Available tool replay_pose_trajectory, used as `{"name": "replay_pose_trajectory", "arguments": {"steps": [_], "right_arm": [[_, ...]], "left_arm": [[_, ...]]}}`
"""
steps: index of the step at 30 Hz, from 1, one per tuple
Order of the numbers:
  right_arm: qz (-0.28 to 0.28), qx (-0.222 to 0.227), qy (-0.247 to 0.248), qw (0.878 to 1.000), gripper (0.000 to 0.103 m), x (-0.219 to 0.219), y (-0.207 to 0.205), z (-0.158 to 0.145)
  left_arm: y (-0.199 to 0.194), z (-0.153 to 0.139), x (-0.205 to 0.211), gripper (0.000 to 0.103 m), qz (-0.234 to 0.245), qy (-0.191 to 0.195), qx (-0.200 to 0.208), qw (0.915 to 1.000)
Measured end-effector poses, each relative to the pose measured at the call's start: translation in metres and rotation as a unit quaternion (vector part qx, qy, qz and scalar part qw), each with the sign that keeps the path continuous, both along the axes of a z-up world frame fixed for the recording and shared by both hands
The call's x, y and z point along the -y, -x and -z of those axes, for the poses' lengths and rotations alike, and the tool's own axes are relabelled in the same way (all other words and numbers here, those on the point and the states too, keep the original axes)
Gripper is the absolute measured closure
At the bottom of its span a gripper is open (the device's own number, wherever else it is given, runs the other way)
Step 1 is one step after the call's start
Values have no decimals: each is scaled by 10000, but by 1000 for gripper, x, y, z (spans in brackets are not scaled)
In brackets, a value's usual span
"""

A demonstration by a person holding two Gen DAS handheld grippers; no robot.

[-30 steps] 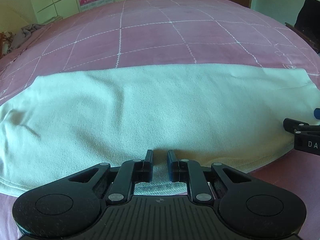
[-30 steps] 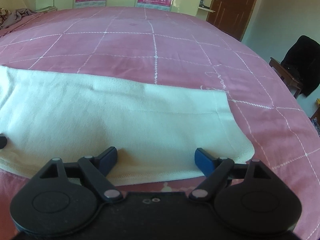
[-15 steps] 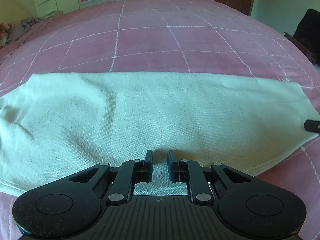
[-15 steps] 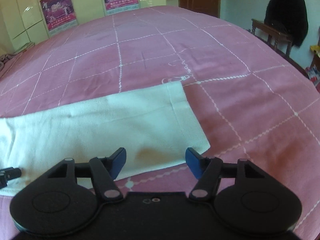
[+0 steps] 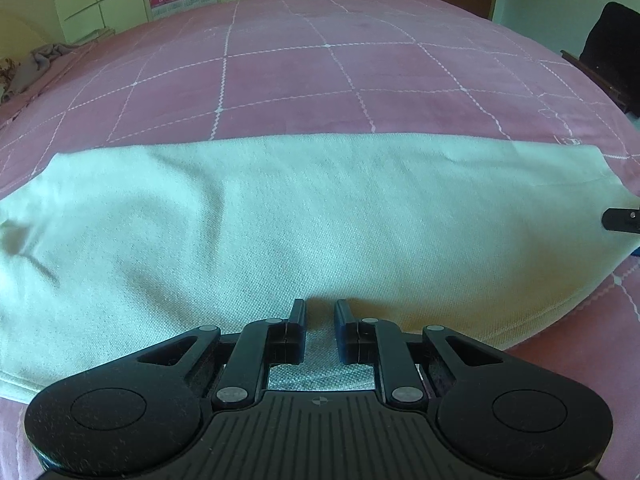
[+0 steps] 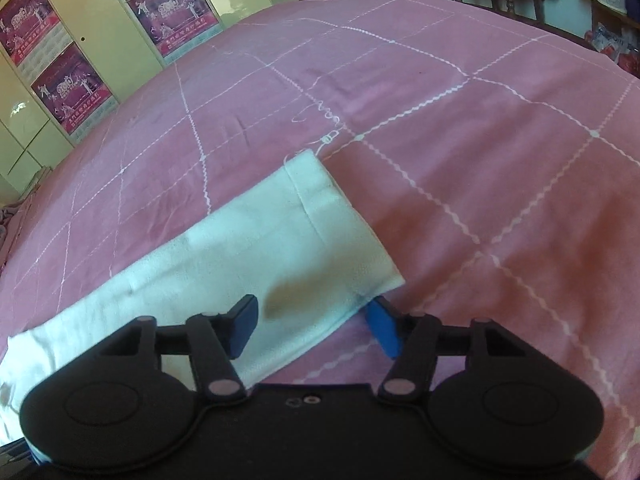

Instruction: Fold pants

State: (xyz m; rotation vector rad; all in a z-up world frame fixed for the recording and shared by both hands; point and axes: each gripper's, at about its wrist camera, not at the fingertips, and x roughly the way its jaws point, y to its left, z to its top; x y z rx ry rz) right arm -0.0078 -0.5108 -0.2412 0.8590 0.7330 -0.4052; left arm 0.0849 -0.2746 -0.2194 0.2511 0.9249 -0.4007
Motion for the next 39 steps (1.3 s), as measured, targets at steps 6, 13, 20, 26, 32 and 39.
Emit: {"name": "replay_pose_trajectory", "arguments": {"steps": [6, 13, 20, 26, 32, 39], "right_arm": [[-211, 79, 166, 9996, 95, -11, -8, -8], [-191, 234, 719, 9970, 95, -27, -12, -38], [-1238, 1032, 1505, 9754, 95, -100, -49, -108], [-2473, 1375, 1582, 9460, 96, -206, -83, -124], [-3441, 497, 1906, 9180, 63, -290, -101, -80], [-3289, 1228, 1691, 9209, 35, -266, -64, -116]], "left_arm": [[2, 1, 8, 88, 84, -233, 83, 9997], [-11, -20, -24, 88, -134, -32, 26, 9999], [-40, -21, -98, 88, -859, -99, 3, 9963], [-57, -15, -171, 88, -1526, 132, -159, 9881], [-62, -10, -203, 87, -1694, 994, -580, 9788], [-67, -13, -175, 34, -1416, 2160, -1258, 9578]]}}
